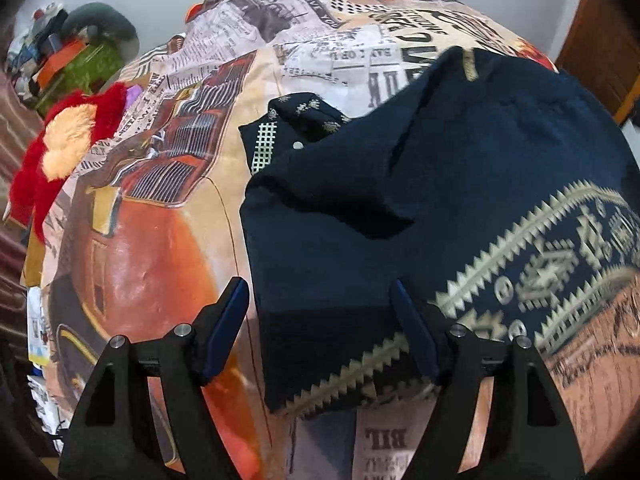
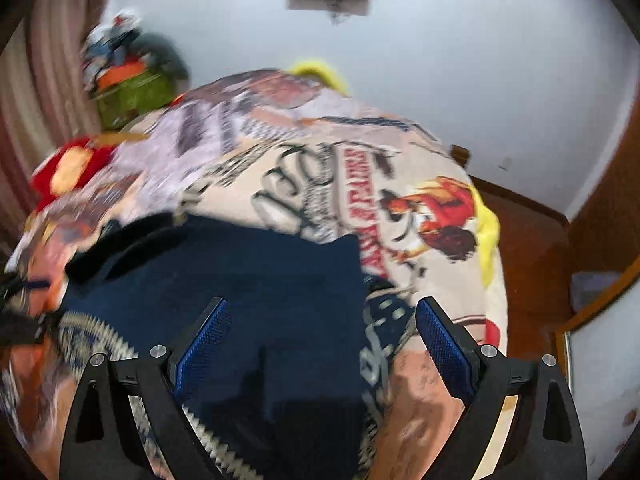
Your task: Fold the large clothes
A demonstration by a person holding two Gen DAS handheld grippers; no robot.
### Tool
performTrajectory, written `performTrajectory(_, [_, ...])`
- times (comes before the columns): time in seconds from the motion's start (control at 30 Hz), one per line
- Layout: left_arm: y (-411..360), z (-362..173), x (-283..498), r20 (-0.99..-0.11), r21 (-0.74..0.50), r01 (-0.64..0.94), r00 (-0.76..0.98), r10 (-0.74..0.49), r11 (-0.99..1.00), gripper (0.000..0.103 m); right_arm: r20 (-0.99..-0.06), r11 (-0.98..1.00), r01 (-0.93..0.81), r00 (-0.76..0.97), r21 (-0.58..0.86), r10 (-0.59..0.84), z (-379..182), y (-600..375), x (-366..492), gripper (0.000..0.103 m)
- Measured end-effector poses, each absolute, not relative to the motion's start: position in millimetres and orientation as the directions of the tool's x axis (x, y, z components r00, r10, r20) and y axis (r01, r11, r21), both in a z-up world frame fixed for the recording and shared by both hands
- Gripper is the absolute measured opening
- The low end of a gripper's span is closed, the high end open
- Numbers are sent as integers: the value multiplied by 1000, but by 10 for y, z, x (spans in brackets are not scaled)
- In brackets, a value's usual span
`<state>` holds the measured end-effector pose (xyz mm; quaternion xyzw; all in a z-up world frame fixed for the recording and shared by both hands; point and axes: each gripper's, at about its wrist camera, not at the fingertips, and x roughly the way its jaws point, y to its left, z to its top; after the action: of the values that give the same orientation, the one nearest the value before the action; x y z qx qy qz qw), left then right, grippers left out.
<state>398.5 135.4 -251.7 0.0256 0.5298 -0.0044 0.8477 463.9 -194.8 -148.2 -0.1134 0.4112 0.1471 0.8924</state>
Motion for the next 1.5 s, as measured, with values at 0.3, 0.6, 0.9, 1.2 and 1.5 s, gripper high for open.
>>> performTrajectory(0.3, [1482,-2480,4590,-883,59,-73,460,86,996,73,-826,856,-506,524,-106,207,-1900,-1423,4440,93])
performTrajectory(0.6, [2016,-1936,4773,-834,-8,-232,539,121,973,73,-827,854,-520,490,-23,275,-1900,-1139,4565,93])
performTrajectory(0.9, [1326,-1889,4198,-841,-48,14,539,-48,999,73,-881,832,-546,339,103,331,-2118,-855,4518,93])
performTrajectory(1.2, [749,-2466,4065,-893,-96,70,436,-117,993,78,-892,775,-631,363,-24,268,-2274,-841,4221,103])
performTrajectory(1.5, [910,-2547,3789,-885,-65,38,460,-75,997,93,-902,788,-616,350,-19,252,-2297,-1207,4149,103])
